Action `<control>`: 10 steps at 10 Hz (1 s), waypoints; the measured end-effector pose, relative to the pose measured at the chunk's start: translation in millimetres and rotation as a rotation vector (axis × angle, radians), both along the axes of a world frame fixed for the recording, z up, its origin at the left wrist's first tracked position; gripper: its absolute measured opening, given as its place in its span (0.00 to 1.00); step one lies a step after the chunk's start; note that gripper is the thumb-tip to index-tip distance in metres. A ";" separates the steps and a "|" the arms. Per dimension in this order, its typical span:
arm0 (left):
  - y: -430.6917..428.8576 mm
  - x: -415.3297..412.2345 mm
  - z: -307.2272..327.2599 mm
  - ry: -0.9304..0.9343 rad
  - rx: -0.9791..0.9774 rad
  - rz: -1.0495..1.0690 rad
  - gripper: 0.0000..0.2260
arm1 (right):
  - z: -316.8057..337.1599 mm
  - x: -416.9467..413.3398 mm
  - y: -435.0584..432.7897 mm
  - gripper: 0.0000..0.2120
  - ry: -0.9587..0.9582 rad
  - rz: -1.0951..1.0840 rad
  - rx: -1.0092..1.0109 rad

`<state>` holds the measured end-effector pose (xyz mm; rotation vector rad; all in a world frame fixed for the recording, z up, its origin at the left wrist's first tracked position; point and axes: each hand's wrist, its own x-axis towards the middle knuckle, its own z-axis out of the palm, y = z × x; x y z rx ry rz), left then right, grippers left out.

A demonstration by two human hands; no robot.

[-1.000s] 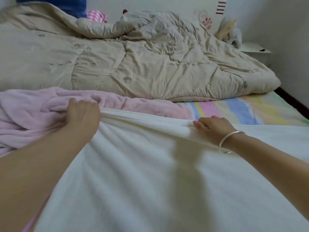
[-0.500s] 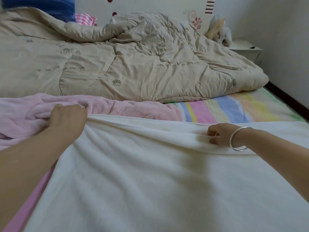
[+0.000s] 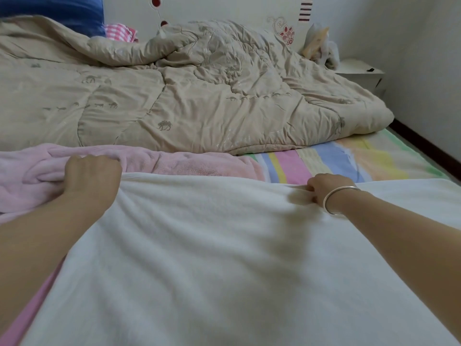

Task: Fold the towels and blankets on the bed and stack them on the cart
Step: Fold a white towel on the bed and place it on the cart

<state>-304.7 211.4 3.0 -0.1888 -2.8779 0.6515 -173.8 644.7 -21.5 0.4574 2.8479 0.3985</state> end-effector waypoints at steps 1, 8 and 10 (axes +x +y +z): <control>12.9 32.4 26.1 -0.028 -0.037 0.016 0.06 | 6.0 4.4 -0.8 0.11 0.120 0.025 0.111; -60.8 177.9 -24.2 0.590 0.300 -0.419 0.06 | 4.0 157.8 -29.9 0.09 0.842 0.039 0.035; -76.0 227.4 -74.2 0.573 0.310 -0.381 0.09 | -31.2 197.4 -35.5 0.03 0.892 0.084 -0.060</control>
